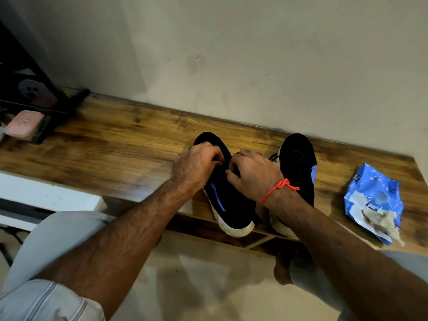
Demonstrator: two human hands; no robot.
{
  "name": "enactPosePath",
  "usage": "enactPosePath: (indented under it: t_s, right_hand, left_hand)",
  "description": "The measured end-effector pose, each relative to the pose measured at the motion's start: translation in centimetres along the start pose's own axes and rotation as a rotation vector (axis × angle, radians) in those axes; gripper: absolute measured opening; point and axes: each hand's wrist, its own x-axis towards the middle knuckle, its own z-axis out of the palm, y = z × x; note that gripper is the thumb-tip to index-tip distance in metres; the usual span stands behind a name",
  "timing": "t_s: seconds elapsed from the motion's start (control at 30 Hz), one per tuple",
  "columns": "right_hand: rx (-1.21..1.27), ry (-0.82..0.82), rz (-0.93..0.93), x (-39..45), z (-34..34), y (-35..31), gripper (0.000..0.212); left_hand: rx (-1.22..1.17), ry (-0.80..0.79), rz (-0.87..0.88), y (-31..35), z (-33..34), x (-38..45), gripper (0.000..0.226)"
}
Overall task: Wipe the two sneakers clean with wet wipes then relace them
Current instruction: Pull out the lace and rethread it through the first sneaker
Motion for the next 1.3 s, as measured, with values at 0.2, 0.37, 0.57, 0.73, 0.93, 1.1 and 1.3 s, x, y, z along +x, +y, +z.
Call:
enactPosePath:
  t_s: [0.2, 0.37, 0.57, 0.73, 0.93, 1.1, 1.3]
  right_hand:
    - [0.136, -0.052, -0.008, 0.6, -0.2, 1.3, 0.015]
    - [0.057, -0.07, -0.033, 0.6, -1.0, 2.3, 0.018]
    - [-0.091, -0.052, -0.019, 0.5, -1.5, 3.3, 0.018]
    - [-0.106, -0.031, 0.034, 0.4, -0.7, 3.4, 0.01]
    - [0.35, 0.066, 0.051, 0.1, -0.9, 4.9, 0.01]
    - [0.511, 0.014, -0.041, -0.3, -1.7, 5.1, 0.036]
    - [0.282, -0.274, -0.104, 0.1, -0.8, 3.7, 0.051]
  left_hand:
    - [0.092, 0.007, -0.018, -0.2, 0.1, -0.1, 0.016]
    - [0.16, 0.031, -0.028, 0.0, 0.2, -0.1, 0.018]
    - [0.206, 0.057, -0.045, 0.4, 1.0, 0.0, 0.027]
    - [0.257, 0.048, -0.064, 0.6, 1.6, 0.0, 0.028]
    - [-0.269, 0.016, -0.169, -0.6, 1.7, 1.0, 0.008]
    - [-0.388, -0.086, -0.317, 0.6, 0.7, -0.1, 0.06]
    - [-0.31, -0.317, -0.37, 2.5, 2.8, -2.2, 0.092]
